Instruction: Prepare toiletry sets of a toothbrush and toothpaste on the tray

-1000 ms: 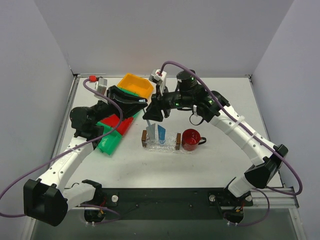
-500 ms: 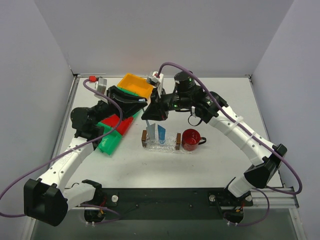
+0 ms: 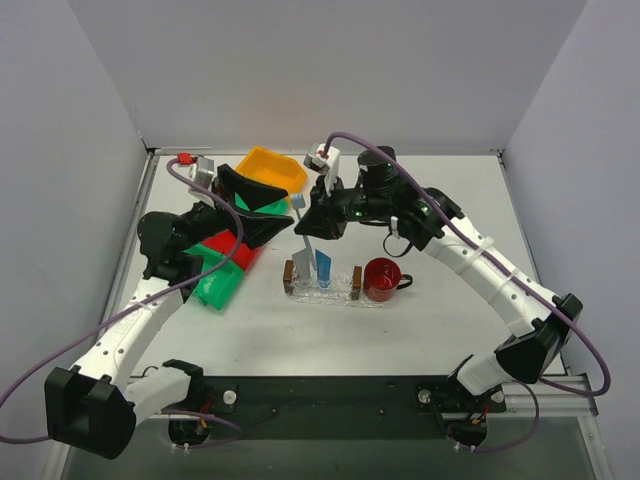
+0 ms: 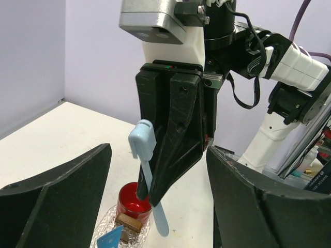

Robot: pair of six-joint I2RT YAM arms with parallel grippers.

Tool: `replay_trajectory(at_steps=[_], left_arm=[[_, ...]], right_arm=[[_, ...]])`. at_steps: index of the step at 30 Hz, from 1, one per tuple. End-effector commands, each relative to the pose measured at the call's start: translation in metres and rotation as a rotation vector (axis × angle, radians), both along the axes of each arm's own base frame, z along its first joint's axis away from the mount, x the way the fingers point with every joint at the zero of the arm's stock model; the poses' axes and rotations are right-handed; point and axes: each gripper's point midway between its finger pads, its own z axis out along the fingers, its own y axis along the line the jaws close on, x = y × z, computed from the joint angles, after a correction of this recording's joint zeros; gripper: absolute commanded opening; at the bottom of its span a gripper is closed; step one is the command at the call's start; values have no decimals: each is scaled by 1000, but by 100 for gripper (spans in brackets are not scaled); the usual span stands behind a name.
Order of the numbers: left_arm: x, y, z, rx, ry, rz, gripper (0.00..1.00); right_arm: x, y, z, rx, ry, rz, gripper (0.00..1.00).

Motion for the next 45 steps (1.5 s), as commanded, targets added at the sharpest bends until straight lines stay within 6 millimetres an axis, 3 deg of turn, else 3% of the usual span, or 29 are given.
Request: replay_trajectory(at_steps=[1, 3, 4, 5, 6, 7, 10, 11, 13, 14, 15, 21, 23, 25, 29, 45], left_arm=[[-6, 13, 15, 14, -58, 23, 85], [-5, 18, 15, 26, -54, 34, 86], [-2, 23, 15, 29, -63, 57, 86], [-1, 25, 12, 37, -54, 66, 87], [1, 28, 10, 43, -50, 76, 87], [1, 30, 9, 50, -54, 83, 87], [7, 37, 3, 75, -58, 120, 87], [11, 40, 1, 84, -55, 137, 87], [13, 43, 0, 89, -57, 154, 87], [16, 45, -2, 97, -55, 167, 87], [17, 48, -2, 100, -57, 180, 87], [28, 60, -13, 133, -59, 247, 87], [30, 63, -18, 145, -59, 263, 87], [31, 66, -18, 152, -62, 277, 87], [33, 69, -26, 169, -51, 296, 87], [35, 74, -40, 195, -48, 328, 87]], right_arm=[[10, -25, 19, 23, -130, -78, 0], [12, -35, 19, 23, -164, -106, 0], [16, -41, 3, 3, -149, -127, 0], [19, -46, 0, 6, -154, -149, 0], [20, -50, 11, 47, -194, -169, 0], [23, -57, -8, 31, -170, -193, 0], [33, -70, -6, 57, -228, -265, 0], [34, -75, -21, 29, -217, -282, 0], [42, -80, -14, 59, -275, -331, 0], [43, -82, -28, 46, -269, -341, 0], [47, -84, -23, 64, -301, -369, 0], [60, -93, -47, 95, -322, -465, 0], [66, -96, -45, 124, -347, -505, 0], [68, -102, -62, 116, -330, -542, 0], [71, -109, -68, 144, -358, -591, 0], [58, -100, -108, 144, -254, -580, 0]])
